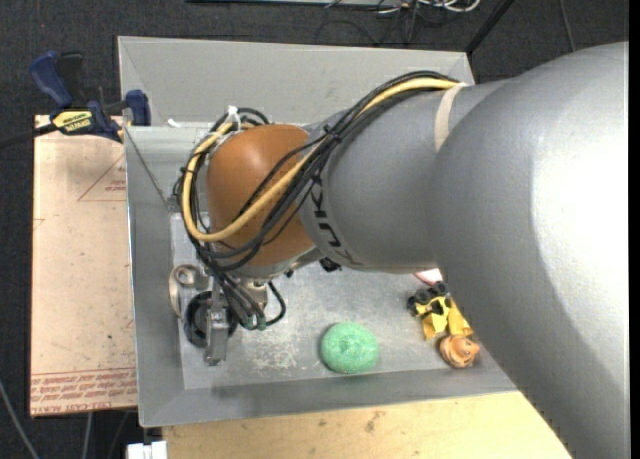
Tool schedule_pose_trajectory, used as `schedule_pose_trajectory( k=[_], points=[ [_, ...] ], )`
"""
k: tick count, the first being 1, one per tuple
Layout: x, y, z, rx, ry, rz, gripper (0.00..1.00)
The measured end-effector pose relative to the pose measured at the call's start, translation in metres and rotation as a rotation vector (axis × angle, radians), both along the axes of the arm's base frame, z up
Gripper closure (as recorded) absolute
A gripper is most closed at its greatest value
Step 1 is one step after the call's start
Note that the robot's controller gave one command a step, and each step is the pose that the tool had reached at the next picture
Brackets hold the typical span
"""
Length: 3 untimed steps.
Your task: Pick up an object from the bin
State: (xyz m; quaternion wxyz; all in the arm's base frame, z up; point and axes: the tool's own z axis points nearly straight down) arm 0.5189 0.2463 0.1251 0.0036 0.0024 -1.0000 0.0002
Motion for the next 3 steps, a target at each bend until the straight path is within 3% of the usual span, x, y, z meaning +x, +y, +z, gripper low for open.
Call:
schedule_pose_trajectory(
  k=[1,2,3],
  points=[
    [0.002,-0.001,0.005,0.002,-0.007,-0.005,0.0],
    [0.0,-0.008,-0.035,0.004,-0.012,-0.158,0.0],
    [-0.002,-0.012,-0.054,0.002,-0.01,-0.149,0.0]
  ],
)
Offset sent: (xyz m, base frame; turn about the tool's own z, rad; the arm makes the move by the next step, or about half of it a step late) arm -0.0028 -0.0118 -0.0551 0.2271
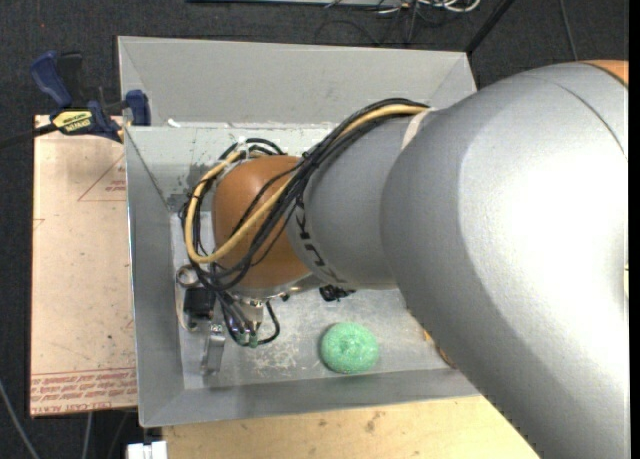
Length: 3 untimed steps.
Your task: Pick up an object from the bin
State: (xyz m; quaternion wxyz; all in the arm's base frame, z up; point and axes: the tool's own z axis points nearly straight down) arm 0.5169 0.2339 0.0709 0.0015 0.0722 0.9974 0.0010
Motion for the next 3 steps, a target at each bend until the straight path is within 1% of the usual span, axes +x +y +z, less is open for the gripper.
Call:
schedule_pose_trajectory(
  k=[1,2,3],
  points=[
    [0.007,0.004,0.02,-0.001,0.004,-0.148,0.0],
    [0.0,0.014,0.005,-0.001,0.003,-0.163,0.0],
    [0.011,0.015,0.003,0.003,-0.005,-0.215,1.0]
  ],
)
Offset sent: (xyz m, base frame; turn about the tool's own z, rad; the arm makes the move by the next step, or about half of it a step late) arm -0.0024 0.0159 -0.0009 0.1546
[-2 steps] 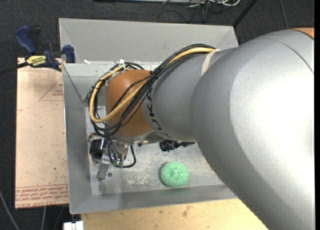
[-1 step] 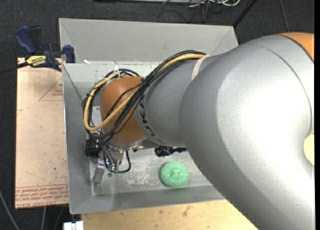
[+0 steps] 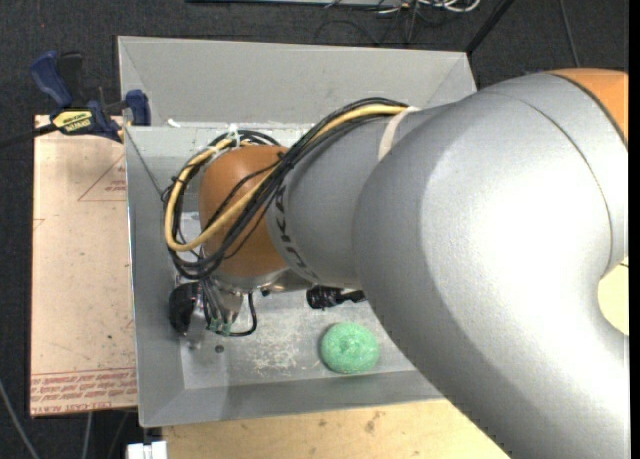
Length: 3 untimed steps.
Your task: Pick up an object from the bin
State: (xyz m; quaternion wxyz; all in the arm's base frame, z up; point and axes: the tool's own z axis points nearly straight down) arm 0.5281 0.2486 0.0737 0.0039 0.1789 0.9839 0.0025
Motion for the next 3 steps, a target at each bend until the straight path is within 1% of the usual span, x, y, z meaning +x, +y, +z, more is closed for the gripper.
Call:
schedule_pose_trajectory(
  k=[1,2,3],
  points=[
    [0.0,0.0,0.0,0.0,0.0,0.0,1.0],
    [-0.002,0.0,0.004,-0.002,0.006,0.0,1.0],
    [-0.004,-0.001,0.022,-0.006,0.016,0.0,1.0]
  ],
)
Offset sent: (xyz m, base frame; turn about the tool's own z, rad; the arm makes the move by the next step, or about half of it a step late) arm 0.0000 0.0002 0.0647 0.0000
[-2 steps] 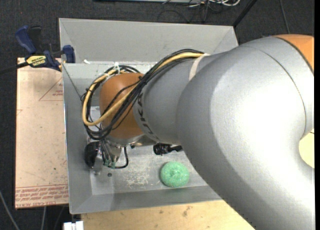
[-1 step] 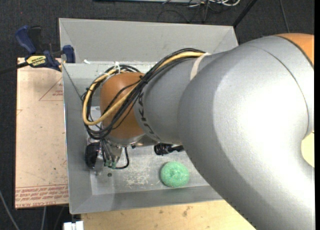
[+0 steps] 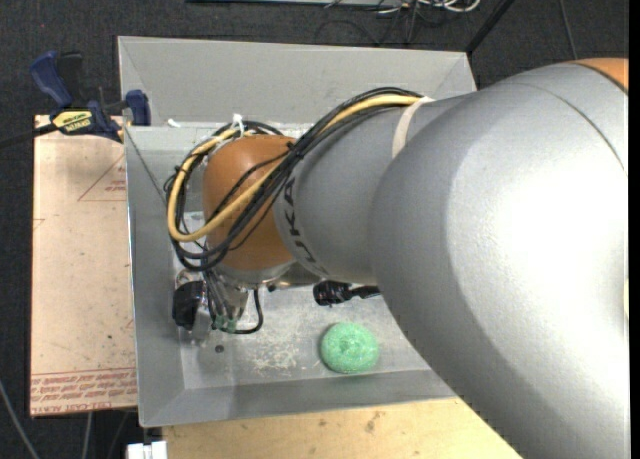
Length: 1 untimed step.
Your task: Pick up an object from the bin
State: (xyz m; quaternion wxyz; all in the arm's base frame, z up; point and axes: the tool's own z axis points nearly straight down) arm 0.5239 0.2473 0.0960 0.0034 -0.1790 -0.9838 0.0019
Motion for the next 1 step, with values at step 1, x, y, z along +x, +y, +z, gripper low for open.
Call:
schedule_pose_trajectory(
  k=[1],
  points=[
    [0.0011,0.0006,0.0249,0.001,-0.003,0.002,1.0]
  ],
)
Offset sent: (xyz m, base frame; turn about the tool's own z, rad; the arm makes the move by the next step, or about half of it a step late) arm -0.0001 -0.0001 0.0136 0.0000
